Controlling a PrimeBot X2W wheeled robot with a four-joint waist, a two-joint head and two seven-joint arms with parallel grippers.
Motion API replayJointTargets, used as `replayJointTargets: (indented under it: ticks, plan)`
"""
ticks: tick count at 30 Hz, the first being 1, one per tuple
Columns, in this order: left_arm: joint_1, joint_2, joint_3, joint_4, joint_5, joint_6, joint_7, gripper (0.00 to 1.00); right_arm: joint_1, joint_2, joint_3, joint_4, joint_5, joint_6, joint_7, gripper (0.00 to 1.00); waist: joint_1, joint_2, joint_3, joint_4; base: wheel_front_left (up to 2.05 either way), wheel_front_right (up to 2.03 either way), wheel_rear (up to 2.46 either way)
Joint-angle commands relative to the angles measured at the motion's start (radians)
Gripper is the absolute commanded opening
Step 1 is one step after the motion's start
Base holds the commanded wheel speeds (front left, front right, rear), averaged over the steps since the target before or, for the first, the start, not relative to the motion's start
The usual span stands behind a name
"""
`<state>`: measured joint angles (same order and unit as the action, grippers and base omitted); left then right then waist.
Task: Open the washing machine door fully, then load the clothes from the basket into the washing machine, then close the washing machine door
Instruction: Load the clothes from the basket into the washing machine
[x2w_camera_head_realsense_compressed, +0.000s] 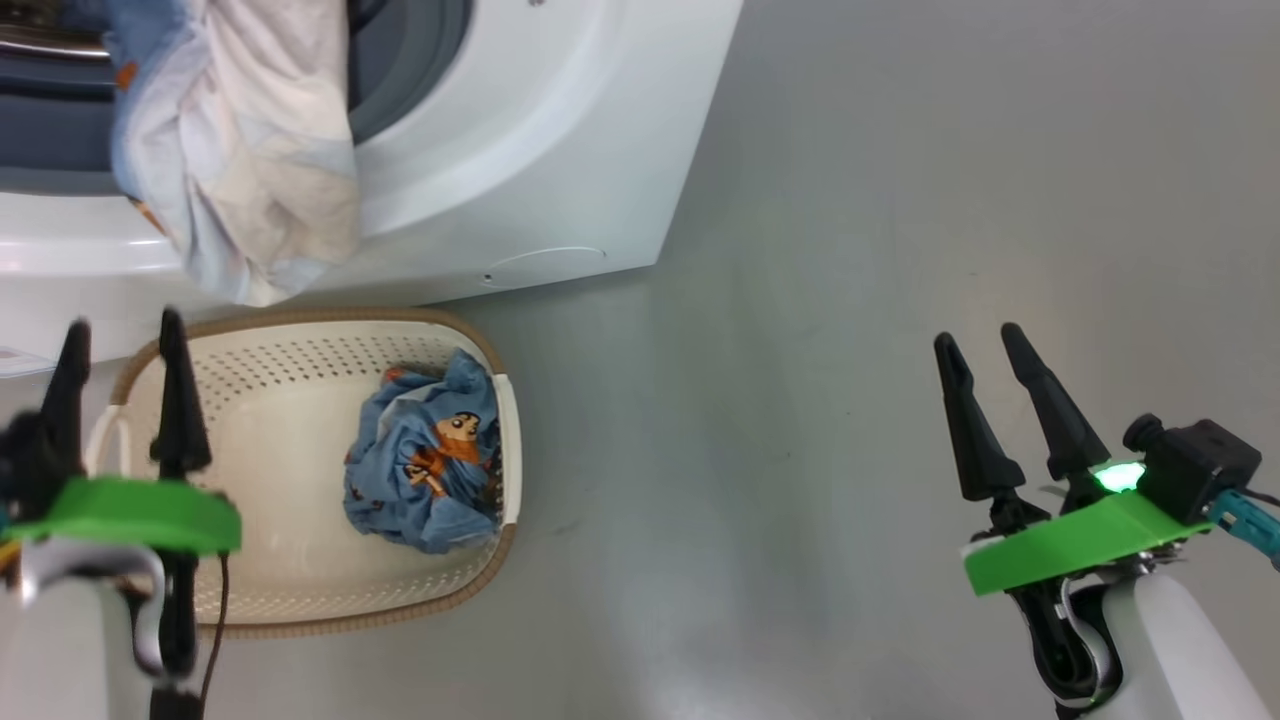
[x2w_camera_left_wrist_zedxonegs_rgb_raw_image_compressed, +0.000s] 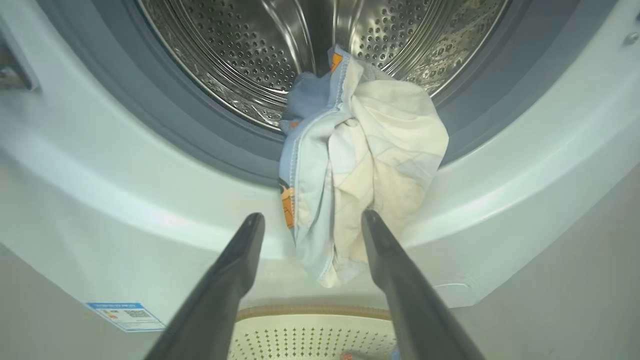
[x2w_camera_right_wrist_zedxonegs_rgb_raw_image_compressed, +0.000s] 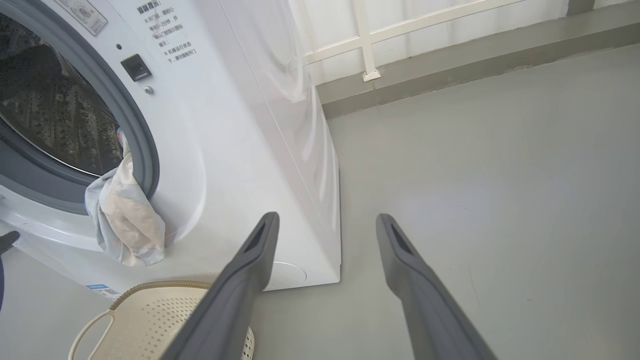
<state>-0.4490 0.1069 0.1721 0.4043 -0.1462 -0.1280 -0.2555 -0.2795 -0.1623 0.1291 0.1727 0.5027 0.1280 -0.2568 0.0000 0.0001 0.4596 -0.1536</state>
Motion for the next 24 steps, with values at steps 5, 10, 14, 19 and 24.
replayJointTargets:
  ticks: [5,10,14,19,24]
  plan:
    - [0.133,-0.003,0.061,-0.131,-0.006,-0.002,-0.006,1.0,0.043,-0.024,0.004,-0.024,-0.006,0.003,-0.005,1.0,0.0,-0.0001,-0.015,0.021,0.0,0.0,0.0]
    - [0.227,-0.026,0.068,-0.222,-0.008,-0.003,-0.006,1.0,0.051,-0.032,-0.002,-0.022,-0.007,0.003,-0.005,1.0,0.0,-0.0001,-0.023,0.026,0.0,0.0,0.0]
    - [0.279,-0.041,0.075,-0.285,-0.013,-0.003,-0.006,1.0,0.052,-0.037,-0.004,-0.022,-0.006,0.003,-0.005,1.0,0.0,-0.0001,-0.024,0.027,0.0,0.0,0.0]
    - [0.307,-0.051,0.075,-0.316,-0.021,-0.003,-0.006,1.0,0.051,-0.036,-0.008,-0.021,-0.007,0.003,-0.005,1.0,0.0,-0.0001,-0.025,0.028,0.0,0.0,0.0]
    - [0.313,-0.054,0.074,-0.32,-0.023,-0.003,-0.006,1.0,0.053,-0.035,-0.006,-0.021,-0.008,0.003,-0.005,1.0,0.0,-0.0001,-0.028,0.028,0.0,0.0,0.0]
